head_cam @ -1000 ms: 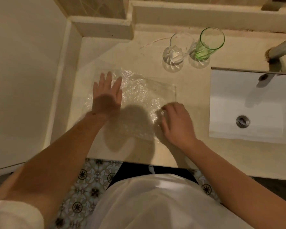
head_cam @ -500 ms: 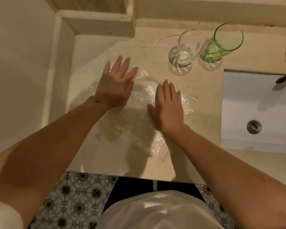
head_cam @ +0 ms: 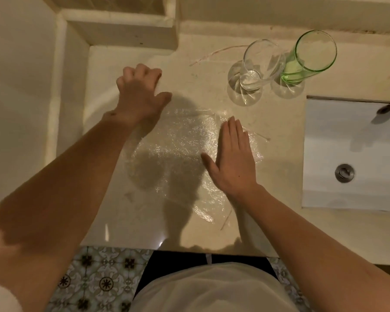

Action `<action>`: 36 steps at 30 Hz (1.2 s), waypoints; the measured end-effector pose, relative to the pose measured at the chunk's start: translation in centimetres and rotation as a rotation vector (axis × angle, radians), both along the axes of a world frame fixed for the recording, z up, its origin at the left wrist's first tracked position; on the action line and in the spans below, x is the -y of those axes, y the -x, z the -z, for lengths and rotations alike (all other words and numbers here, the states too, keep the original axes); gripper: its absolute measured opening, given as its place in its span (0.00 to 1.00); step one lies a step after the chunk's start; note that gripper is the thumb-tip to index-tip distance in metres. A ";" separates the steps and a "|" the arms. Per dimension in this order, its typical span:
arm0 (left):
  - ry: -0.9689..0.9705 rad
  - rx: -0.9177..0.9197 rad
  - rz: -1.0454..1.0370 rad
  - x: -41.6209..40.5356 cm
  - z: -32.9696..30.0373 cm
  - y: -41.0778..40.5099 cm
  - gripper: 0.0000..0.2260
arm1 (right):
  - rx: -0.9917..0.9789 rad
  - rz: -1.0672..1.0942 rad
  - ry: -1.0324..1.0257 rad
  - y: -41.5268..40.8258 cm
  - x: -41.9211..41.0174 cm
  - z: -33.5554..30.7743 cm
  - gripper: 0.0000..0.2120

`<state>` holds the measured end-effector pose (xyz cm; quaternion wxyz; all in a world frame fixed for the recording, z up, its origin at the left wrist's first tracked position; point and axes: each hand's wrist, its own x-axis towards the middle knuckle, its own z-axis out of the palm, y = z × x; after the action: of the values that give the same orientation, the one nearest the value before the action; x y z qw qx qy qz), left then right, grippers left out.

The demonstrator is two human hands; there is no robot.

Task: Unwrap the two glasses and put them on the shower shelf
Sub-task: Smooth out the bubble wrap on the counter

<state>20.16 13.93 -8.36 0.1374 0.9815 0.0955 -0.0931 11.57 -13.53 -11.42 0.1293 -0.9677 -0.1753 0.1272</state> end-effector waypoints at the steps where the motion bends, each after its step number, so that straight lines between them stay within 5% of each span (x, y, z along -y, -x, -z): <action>1: 0.010 -0.029 -0.030 -0.5 0.0 -0.2 0.24 | 0.004 -0.010 0.007 0.0 0.1 0.1 0.42; 5: 0.088 -0.108 -0.089 -2.8 -0.6 -0.3 0.14 | 0.023 -0.091 0.029 0.1 0.6 0.7 0.40; 12: 0.487 -0.346 -0.182 -6.5 -2.5 2.3 0.15 | 0.056 -0.230 -0.028 -0.5 2.1 1.0 0.37; 17: 0.718 -0.269 -0.360 -6.8 -1.9 5.6 0.05 | 0.049 -0.280 -0.040 -0.5 2.6 1.2 0.35; 23: 0.750 -0.192 -0.505 -6.6 -0.9 6.9 0.09 | 0.064 -0.345 -0.016 -0.7 3.2 1.7 0.36; 26: 0.550 -0.113 -0.537 -5.4 -0.2 7.4 0.05 | 0.087 -0.386 -0.016 -1.1 3.3 1.8 0.36; 31: 0.036 0.421 -0.325 -1.2 -0.7 10.6 0.13 | 0.086 -0.383 0.012 -2.0 2.2 1.4 0.36; 34: -0.046 0.380 -0.113 1.7 0.7 13.8 0.17 | 0.050 -0.354 0.016 -1.9 0.9 0.9 0.36; 36: -0.037 0.155 -0.060 2.8 1.8 16.0 0.21 | 0.023 -0.332 0.000 -1.7 0.5 0.4 0.36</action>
<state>4.12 11.16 -10.15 0.1292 0.9848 0.1156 -0.0108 13.30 -14.03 -11.81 0.1044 -0.9268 -0.3342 0.1358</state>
